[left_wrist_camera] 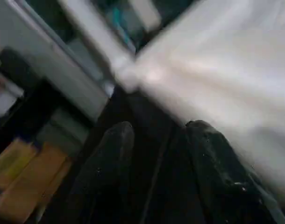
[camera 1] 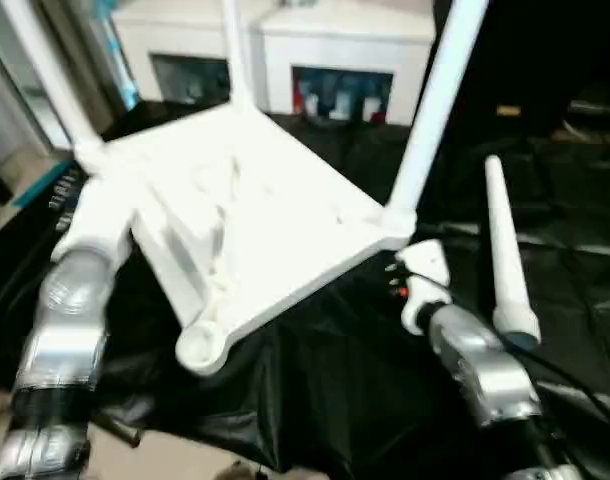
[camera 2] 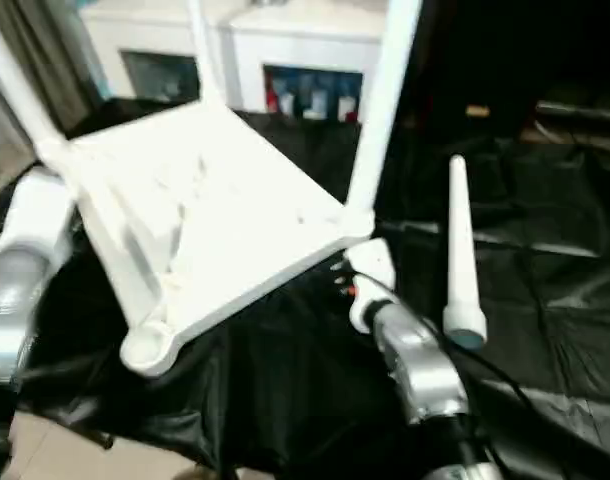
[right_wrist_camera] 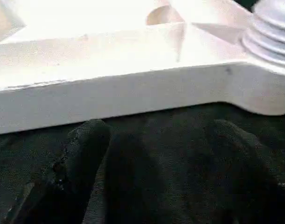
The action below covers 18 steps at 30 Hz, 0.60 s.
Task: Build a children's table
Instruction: Rotate table base
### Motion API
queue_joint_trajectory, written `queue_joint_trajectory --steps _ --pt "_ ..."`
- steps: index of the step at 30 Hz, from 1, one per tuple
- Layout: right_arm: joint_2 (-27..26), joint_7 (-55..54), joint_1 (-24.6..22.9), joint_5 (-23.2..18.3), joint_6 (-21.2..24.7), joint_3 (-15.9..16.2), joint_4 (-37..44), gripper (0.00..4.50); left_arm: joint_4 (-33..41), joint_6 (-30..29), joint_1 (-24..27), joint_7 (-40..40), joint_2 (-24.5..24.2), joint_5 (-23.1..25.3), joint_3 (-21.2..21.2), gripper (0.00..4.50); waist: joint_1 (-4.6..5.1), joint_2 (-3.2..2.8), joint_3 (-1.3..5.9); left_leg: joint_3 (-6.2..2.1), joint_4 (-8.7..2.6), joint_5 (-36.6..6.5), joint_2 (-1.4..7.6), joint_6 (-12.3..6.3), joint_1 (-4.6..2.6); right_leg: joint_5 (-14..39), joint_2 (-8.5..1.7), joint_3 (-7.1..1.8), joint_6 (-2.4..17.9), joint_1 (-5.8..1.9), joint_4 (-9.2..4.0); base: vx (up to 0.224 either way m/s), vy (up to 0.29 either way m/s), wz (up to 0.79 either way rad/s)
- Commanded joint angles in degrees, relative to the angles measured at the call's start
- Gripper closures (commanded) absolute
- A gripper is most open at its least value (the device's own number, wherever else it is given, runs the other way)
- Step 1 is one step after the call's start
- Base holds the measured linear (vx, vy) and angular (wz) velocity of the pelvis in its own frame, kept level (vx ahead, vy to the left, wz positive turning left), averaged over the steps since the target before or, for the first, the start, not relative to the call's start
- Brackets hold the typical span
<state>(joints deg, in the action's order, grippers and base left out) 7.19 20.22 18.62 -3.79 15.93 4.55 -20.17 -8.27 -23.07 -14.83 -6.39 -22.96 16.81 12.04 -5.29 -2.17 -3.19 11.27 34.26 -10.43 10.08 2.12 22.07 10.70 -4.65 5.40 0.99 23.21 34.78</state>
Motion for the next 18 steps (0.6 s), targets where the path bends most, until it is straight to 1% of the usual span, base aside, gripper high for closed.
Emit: queue_joint_trajectory --steps 1,2,3,4,5,6,7,9,10,12,13,14,15,16,17,18 --pt "0.0 -0.2 1.4 0.7 0.8 0.0 -1.1 0.76 3.5 -5.9 2.2 -3.0 -0.7 0.5 -0.9 2.44 0.16 -0.17 3.29 -2.41 -5.02 -18.5 3.80 0.32 -1.58 20.1 -4.47 -3.51 8.1 -1.66 -5.09 0.000 0.000 0.00" --pt "0.1 0.0 1.8 0.7 0.8 0.3 -1.3 0.76 5.6 -9.5 4.0 -6.0 -0.6 -0.9 -1.8 2.44 0.08 0.39 3.25 -2.40 -4.95 -18.3 3.71 0.32 -1.51 20.5 -4.70 -3.65 8.2 -1.74 -4.96 0.000 0.000 0.00" --pt "0.2 0.3 1.9 0.8 0.8 0.6 -1.4 0.76 7.2 -12.1 5.1 -8.6 -0.6 -2.7 -2.5 2.44 0.09 0.52 3.21 -2.20 -4.98 -18.4 3.63 0.26 -1.60 20.8 -4.51 -3.73 8.0 -1.54 -5.27 0.000 0.000 0.00" --pt "0.3 0.4 2.0 0.8 0.8 0.7 -1.4 0.76 8.2 -13.6 5.8 -10.1 -0.5 -3.9 -3.0 2.44 -0.16 0.12 3.27 -2.19 -4.91 -18.5 3.67 0.68 -1.92 19.9 -4.57 -3.85 8.4 -1.26 -5.26 0.000 0.000 0.00" --pt "0.5 0.6 2.0 0.8 1.0 0.8 -1.2 0.76 9.5 -14.0 6.5 -12.3 -0.4 -5.8 -3.9 2.44 -0.22 0.39 3.26 -2.25 -5.03 -18.3 3.71 0.96 -1.75 18.4 -4.52 -3.84 8.6 -1.45 -5.07 0.000 0.000 0.00" --pt "0.8 0.6 2.0 0.8 1.1 0.8 -1.0 0.76 10.3 -13.2 6.9 -14.3 -0.5 -7.4 -5.0 2.44 -0.34 0.74 3.32 -2.22 -5.12 -17.9 3.70 1.06 -1.71 16.7 -4.39 -3.81 8.6 -1.51 -5.04 0.000 0.000 0.00" --pt "0.8 0.6 2.0 0.8 1.1 0.8 -1.0 0.76 10.3 -13.2 6.9 -14.3 -0.5 -7.4 -5.0 2.44 -0.39 0.72 3.34 -2.25 -5.17 -17.8 3.69 1.14 -1.61 15.8 -4.36 -3.82 8.8 -1.63 -4.79 0.000 0.000 0.00" --pt "1.3 0.7 2.1 0.7 1.6 0.4 -0.5 0.76 12.4 -14.1 8.1 -18.8 -1.6 -9.7 -8.1 2.44 -0.47 0.59 3.43 -2.24 -5.19 -17.2 3.72 1.33 -1.59 13.3 -4.35 -3.85 9.1 -1.75 -4.52 0.000 0.000 0.00" --pt "1.4 0.7 2.2 0.6 1.7 0.2 -0.4 0.76 13.3 -15.0 8.6 -20.3 -2.0 -10.1 -9.2 2.44 -0.38 0.84 3.43 -2.18 -5.20 -17.0 3.67 1.28 -1.53 12.6 -4.38 -3.86 9.2 -1.92 -4.45 0.000 0.000 0.00" --pt "2.4 -0.1 2.4 0.7 3.6 -0.6 2.1 0.76 17.4 -14.0 11.5 -29.6 -5.6 -11.8 -15.2 2.44 -0.21 0.72 3.46 -2.18 -5.13 -16.6 3.59 1.03 -1.50 12.7 -4.36 -3.89 9.1 -2.05 -4.40 0.000 0.000 0.00" --pt "2.6 -0.2 2.4 0.7 3.8 -0.7 2.5 0.76 18.0 -13.9 11.8 -30.8 -6.0 -12.0 -15.9 2.44 -0.21 0.72 3.46 -2.18 -5.13 -16.6 3.59 1.03 -1.50 12.7 -4.36 -3.89 9.1 -2.05 -4.40 0.000 0.000 0.00" --pt "3.1 -1.1 2.1 0.0 6.2 -2.0 5.9 0.76 18.2 -13.1 11.4 -32.9 -5.9 -12.4 -17.3 2.44 -0.04 0.80 3.30 -1.90 -5.07 -15.8 3.54 0.81 -1.74 12.6 -4.03 -4.04 9.0 -1.88 -4.51 0.000 0.000 0.00" --pt "3.3 -1.5 1.9 -0.2 7.1 -2.5 7.2 0.76 17.8 -13.2 10.7 -32.8 -5.4 -12.5 -17.4 2.44 -0.13 0.79 3.39 -1.82 -4.99 -15.6 3.54 0.87 -1.89 12.3 -4.00 -4.07 8.8 -1.81 -4.45 0.000 0.000 0.00" --pt "3.5 -1.9 1.8 -0.2 7.9 -2.9 8.2 0.76 17.3 -13.1 10.2 -32.9 -5.1 -12.6 -17.6 2.44 -0.03 0.88 3.24 -1.72 -5.03 -15.8 3.48 1.02 -1.90 12.8 -3.95 -4.16 8.6 -1.74 -4.49 0.000 0.000 0.00" --pt "3.6 -2.1 1.7 -0.2 8.2 -3.0 8.6 0.76 17.2 -13.0 10.0 -32.9 -4.9 -12.6 -17.7 2.44 -0.09 0.81 3.23 -1.83 -5.12 -16.5 3.41 1.39 -1.89 14.6 -4.08 -4.11 8.1 -1.86 -4.61 0.000 0.000 0.00" --pt "4.8 -3.0 1.1 0.3 12.0 -3.9 12.4 0.76 15.7 -12.5 8.3 -33.1 -4.0 -13.2 -18.9 2.44 0.12 0.81 3.24 -1.91 -5.15 -16.6 3.45 1.59 -1.80 15.0 -4.13 -4.12 7.9 -1.93 -4.60 0.000 0.000 0.00"
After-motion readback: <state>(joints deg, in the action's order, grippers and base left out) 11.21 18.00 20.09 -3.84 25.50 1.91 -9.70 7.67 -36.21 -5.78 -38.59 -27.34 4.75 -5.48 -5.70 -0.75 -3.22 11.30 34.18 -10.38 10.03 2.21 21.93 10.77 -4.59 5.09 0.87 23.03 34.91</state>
